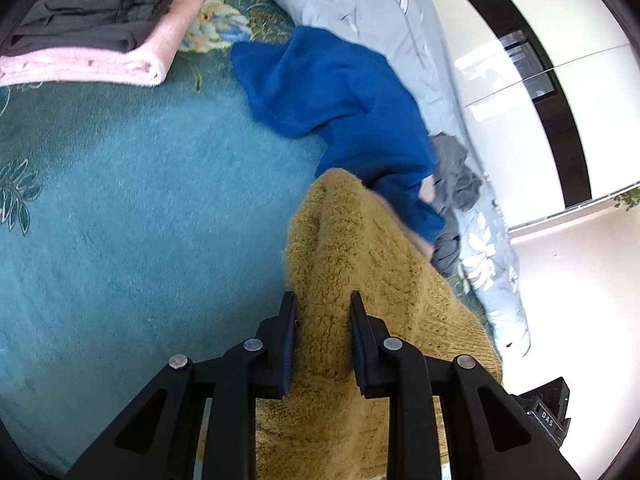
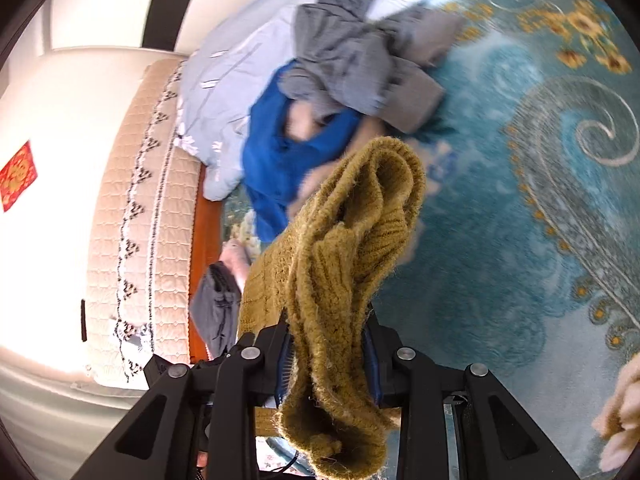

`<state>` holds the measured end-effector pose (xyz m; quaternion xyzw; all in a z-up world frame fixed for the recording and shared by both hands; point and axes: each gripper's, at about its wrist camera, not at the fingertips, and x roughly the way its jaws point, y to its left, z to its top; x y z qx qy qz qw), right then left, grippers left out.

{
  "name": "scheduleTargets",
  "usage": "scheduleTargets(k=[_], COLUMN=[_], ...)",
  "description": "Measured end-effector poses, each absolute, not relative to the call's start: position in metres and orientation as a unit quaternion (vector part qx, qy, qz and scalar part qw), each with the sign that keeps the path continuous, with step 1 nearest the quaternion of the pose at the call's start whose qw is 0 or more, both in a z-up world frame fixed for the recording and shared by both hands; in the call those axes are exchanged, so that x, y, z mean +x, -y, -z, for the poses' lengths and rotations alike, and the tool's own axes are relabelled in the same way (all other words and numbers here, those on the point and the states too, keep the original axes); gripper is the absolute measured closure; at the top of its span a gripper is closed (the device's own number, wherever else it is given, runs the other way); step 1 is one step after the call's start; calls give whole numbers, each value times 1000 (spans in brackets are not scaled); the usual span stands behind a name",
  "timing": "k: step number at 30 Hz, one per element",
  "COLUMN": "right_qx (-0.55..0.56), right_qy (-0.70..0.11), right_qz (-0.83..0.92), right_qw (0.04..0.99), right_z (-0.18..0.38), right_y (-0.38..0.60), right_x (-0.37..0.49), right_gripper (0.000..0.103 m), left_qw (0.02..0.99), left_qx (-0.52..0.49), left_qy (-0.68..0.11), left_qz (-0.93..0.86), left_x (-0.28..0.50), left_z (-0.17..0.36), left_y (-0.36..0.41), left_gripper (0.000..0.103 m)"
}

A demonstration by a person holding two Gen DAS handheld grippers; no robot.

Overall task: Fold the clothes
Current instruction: 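Lift the folded sweater with both grippers and carry it toward the folded stack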

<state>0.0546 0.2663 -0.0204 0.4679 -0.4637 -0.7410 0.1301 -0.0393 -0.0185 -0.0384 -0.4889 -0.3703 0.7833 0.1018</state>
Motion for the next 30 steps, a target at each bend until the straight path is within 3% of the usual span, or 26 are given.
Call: scheduleTargets(k=[13, 19, 30], right_qx=[409, 426, 459], right_qy=[421, 396, 344], right_qz=[760, 749, 742], right_qw=[280, 318, 346], right_z=[-87, -99, -102], right_y=[-149, -66, 76], right_x=[-5, -42, -122], right_gripper=[71, 71, 71], left_qw=[133, 109, 46], left_qx=[-360, -344, -316], left_qy=[300, 287, 358], left_qz=[-873, -887, -878], left_x=[-17, -19, -57], left_z=[-106, -122, -79], left_y=[145, 223, 352], left_gripper=[78, 78, 78])
